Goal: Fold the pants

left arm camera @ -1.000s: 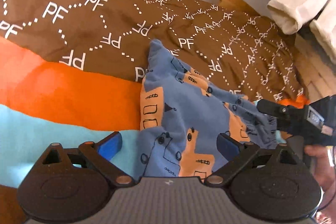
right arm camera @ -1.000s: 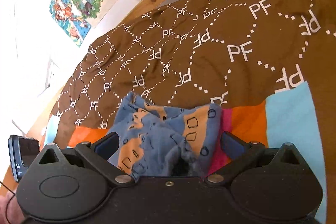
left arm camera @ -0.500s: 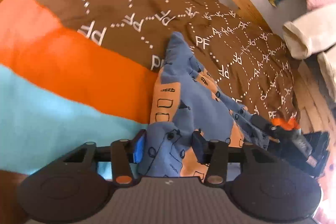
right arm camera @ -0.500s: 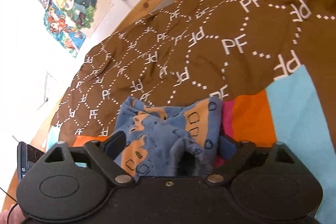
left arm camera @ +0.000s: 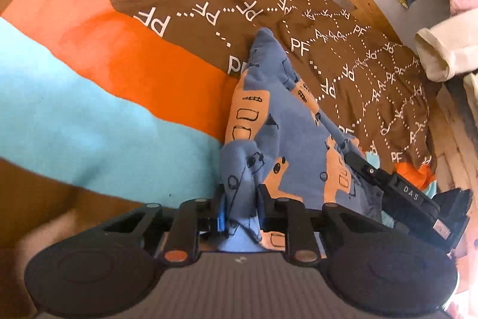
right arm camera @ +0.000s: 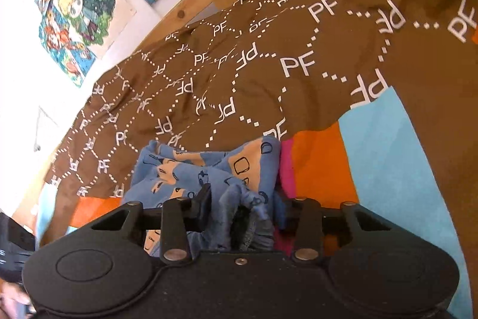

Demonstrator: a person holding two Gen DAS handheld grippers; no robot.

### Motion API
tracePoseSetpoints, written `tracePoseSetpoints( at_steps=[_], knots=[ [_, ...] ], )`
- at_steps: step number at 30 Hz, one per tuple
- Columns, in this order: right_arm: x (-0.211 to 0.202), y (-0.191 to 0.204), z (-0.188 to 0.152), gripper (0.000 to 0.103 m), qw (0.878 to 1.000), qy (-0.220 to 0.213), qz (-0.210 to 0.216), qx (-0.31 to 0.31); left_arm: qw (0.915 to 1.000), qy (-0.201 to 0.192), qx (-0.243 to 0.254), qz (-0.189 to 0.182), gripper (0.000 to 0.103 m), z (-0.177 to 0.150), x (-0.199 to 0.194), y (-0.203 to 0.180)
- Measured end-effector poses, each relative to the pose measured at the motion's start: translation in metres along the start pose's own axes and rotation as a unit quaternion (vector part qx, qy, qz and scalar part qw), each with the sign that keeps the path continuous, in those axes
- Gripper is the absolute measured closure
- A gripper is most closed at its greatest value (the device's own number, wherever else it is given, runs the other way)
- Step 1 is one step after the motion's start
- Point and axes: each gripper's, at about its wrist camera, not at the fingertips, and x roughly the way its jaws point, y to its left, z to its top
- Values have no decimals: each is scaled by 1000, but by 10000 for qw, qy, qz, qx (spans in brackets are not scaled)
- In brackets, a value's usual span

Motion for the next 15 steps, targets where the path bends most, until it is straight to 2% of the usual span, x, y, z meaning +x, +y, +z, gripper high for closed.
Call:
tracePoseSetpoints(
  at_steps=[3,5,9,12,15],
  knots=[
    [1,10,-4,63,9993,-45,-242,-289,9990,-119,336,279,82,-8,-4,-11],
    [2,17,-5,65,9981,-26,-407,-463,9974,-332,452,450,83,-14,-7,-18],
    [0,33,-7,75,9936,-53,-647,-927,9895,-671,1038,751,88,-26,-12,-36],
    [-5,54,-13,81,9841,-180,-892,-1523,9851,-818,1291,794,88,-30,-19,-46],
    [-10,77,-21,84,9666,-337,-1095,-2291,9848,-952,1268,707,89,-32,-24,-47]
  ],
)
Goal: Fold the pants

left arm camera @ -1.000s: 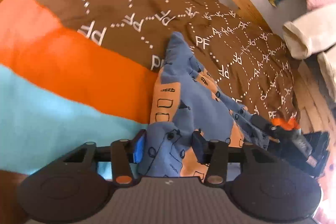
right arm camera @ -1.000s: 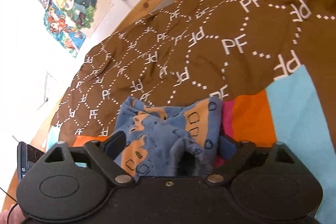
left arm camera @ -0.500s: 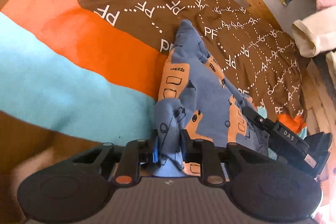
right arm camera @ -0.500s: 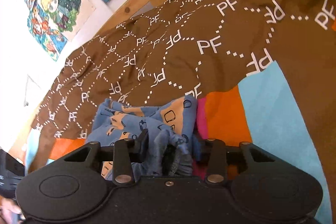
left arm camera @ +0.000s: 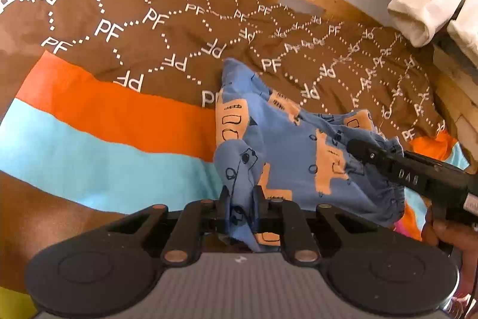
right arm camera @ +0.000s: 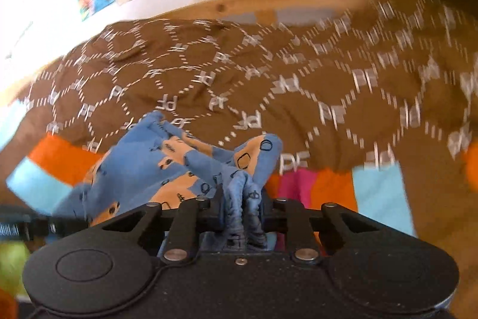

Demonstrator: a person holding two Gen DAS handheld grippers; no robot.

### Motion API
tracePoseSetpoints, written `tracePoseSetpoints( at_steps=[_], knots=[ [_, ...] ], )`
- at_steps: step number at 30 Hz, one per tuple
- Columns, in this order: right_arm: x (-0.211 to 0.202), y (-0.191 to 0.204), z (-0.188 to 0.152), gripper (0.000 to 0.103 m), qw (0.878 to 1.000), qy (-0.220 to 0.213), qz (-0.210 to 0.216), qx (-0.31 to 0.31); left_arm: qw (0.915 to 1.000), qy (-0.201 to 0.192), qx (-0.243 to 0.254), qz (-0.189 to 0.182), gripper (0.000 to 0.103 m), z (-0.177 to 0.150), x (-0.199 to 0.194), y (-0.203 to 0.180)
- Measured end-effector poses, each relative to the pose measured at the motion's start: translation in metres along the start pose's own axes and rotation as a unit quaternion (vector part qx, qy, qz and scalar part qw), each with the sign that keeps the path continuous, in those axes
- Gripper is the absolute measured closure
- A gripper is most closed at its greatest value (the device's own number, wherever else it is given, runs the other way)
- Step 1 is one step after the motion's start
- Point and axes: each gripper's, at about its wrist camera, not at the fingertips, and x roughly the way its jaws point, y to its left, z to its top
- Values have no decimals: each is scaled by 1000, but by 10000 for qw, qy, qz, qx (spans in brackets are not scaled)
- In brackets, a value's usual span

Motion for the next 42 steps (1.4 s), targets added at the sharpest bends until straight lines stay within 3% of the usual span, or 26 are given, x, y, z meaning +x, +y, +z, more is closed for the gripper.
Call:
tracePoseSetpoints(
  at_steps=[4,9,13,17,20,22,26,28,31,36,42],
  knots=[
    [-13,22,2,85,9951,-334,-234,-897,9993,-335,75,-118,89,1,-8,-5],
    [-31,39,10,85,9783,-923,-493,-1790,9954,-797,391,-356,89,5,-13,-27],
    [-36,39,25,85,9638,-1361,-615,-2207,9896,-1183,767,-281,89,26,-11,-44],
    [-27,26,53,85,9569,-1661,-678,-2283,9853,-1409,938,-246,89,57,6,-48],
    [-11,9,73,85,9575,-1710,-651,-2230,9877,-1325,815,-158,88,75,33,-41],
    [6,-3,83,84,9605,-1556,-619,-2223,9933,-1006,570,-7,88,84,64,-33],
    [67,-30,79,81,9722,-755,-633,-2124,9985,-399,-336,146,87,80,103,-8],
    [82,-41,70,78,9748,-511,-703,-2056,9979,-465,-448,81,85,75,101,-5],
    [81,-53,66,68,9799,-611,-606,-1799,9983,-506,-188,223,80,70,100,-10],
    [80,-58,69,39,9809,-677,-734,-1671,9980,-398,-367,338,65,72,98,-6],
    [74,-68,72,16,9832,-760,-847,-1427,9971,-316,-425,541,47,72,90,0]
  ],
)
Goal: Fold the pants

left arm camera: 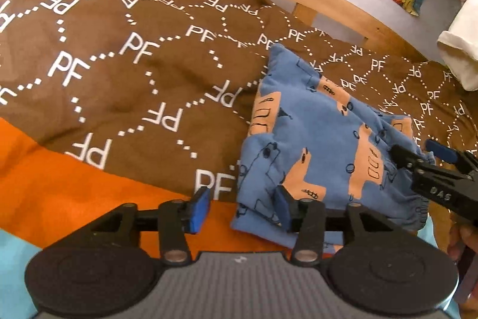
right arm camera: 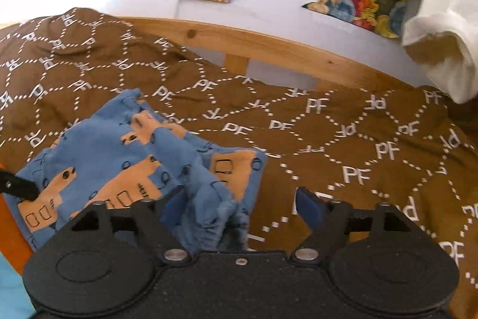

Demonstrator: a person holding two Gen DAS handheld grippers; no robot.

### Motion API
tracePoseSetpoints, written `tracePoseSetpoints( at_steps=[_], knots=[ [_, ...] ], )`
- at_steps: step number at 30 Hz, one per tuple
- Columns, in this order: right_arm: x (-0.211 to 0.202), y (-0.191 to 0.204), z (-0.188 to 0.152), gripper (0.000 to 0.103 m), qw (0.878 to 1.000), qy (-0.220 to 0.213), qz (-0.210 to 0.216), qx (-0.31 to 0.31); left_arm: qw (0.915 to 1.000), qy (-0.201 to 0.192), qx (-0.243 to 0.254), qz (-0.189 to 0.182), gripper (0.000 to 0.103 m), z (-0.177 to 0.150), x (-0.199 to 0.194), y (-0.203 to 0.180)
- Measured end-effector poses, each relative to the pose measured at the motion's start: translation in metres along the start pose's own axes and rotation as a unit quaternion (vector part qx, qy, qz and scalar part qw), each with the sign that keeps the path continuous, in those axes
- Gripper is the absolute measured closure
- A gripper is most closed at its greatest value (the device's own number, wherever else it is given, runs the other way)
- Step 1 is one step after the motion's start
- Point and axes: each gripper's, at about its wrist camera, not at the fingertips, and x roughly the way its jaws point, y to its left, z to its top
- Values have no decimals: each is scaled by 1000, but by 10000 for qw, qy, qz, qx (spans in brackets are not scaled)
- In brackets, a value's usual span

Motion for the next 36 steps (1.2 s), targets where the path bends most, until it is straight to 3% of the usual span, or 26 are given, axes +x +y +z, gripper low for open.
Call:
tracePoseSetpoints(
  at_steps=[4,6,12,21,27,36],
  knots=[
    [-11,-6,4,6,9995,-82,-92,282,9998,26,-114,148,34,2,-9,5],
    [-21,-7,7,1,9991,-205,-103,370,9996,-64,-106,243,22,2,-16,6],
    [-55,-1,16,1,9963,-465,31,728,9986,-358,-18,390,4,4,-47,7],
    [-128,22,11,1,9916,-524,132,1179,9968,-608,277,429,0,-5,-99,-1],
    [-171,38,-4,1,9896,-282,79,1406,9982,-455,103,383,0,-36,-126,7],
    [-200,66,-33,1,9897,-74,10,1428,9956,-414,574,614,0,-82,-137,10]
  ],
)
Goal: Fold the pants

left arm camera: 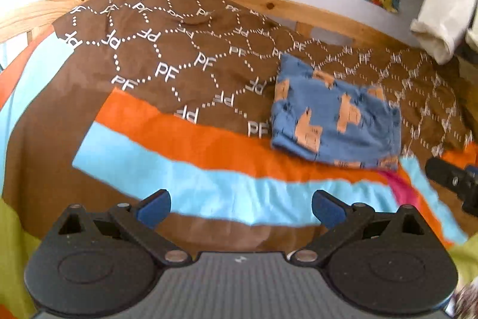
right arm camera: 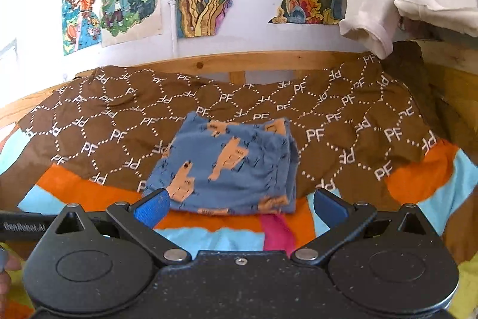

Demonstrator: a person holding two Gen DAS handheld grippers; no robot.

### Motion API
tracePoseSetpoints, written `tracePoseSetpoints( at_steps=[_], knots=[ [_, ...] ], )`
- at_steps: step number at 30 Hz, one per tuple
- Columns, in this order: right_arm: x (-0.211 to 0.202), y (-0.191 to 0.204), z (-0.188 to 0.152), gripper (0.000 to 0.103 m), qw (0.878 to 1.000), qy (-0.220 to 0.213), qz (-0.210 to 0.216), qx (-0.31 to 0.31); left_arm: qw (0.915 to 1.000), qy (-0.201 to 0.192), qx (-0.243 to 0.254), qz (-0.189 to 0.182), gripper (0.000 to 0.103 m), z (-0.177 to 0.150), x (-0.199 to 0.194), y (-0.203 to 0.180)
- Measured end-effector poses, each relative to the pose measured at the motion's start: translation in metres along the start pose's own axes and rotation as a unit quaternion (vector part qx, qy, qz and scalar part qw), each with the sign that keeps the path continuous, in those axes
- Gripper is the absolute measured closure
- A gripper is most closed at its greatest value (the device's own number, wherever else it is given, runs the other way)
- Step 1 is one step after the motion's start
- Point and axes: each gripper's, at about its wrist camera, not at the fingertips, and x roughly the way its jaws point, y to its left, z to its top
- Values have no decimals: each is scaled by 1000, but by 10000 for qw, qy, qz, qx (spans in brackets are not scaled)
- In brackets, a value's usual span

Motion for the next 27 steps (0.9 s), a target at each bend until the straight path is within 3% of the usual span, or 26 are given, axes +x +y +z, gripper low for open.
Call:
tracePoseSetpoints(
  at_steps=[16,27],
  knots=[
    [13,-3,-16,1,9996,233,-135,72,9996,-47,-77,281,0,-3,12,5],
    [14,0,-19,1,9995,284,-118,52,9986,-311,238,365,0,-2,6,-2]
  ],
)
